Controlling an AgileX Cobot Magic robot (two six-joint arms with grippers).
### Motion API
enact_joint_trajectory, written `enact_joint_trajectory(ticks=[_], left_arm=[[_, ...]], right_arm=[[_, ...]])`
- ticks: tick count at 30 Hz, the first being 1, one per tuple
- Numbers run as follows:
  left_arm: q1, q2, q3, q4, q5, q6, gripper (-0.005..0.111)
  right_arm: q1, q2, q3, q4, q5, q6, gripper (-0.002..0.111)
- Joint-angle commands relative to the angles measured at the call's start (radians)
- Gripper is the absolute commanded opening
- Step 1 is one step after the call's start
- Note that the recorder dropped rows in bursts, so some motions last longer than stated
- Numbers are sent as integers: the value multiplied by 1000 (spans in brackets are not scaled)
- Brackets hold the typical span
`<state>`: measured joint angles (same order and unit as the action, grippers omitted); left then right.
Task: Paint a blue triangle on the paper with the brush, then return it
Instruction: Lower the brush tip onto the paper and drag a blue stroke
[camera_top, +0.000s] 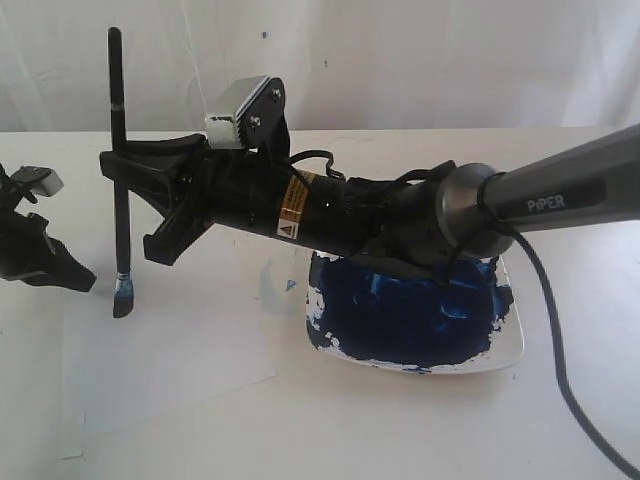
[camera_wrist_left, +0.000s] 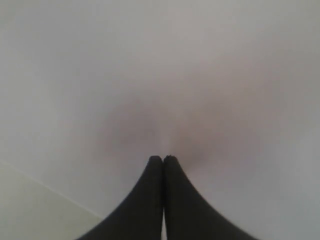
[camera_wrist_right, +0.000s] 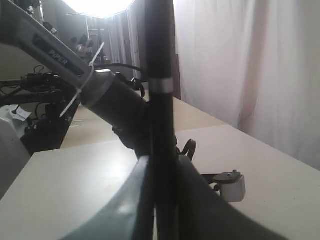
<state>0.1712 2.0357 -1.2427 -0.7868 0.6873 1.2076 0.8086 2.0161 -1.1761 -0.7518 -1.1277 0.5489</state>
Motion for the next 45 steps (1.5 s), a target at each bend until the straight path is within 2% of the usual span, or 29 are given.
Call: enact_joint_trajectory(ticks=[1,5,23,26,35,45], left_arm=[[-4,17,-3,4,22,3,0],[-4,19,-3,43,18,0,0],[-4,19,-3,43,16,0,0],[-4,19,-3,43,16,0,0],[-4,19,-3,43,16,0,0],[-4,19,-3,43,16,0,0]], right_arm=[[6,9,-12,82,-21,-7,0],[9,21,-17,96,-21,-7,0],[22,103,-49,78,-47,-19,0],[22,105,-49,98,-46,-78,0],[22,105,-49,191,-43,-80,0],[25,105,-49,254,36,-71,0]])
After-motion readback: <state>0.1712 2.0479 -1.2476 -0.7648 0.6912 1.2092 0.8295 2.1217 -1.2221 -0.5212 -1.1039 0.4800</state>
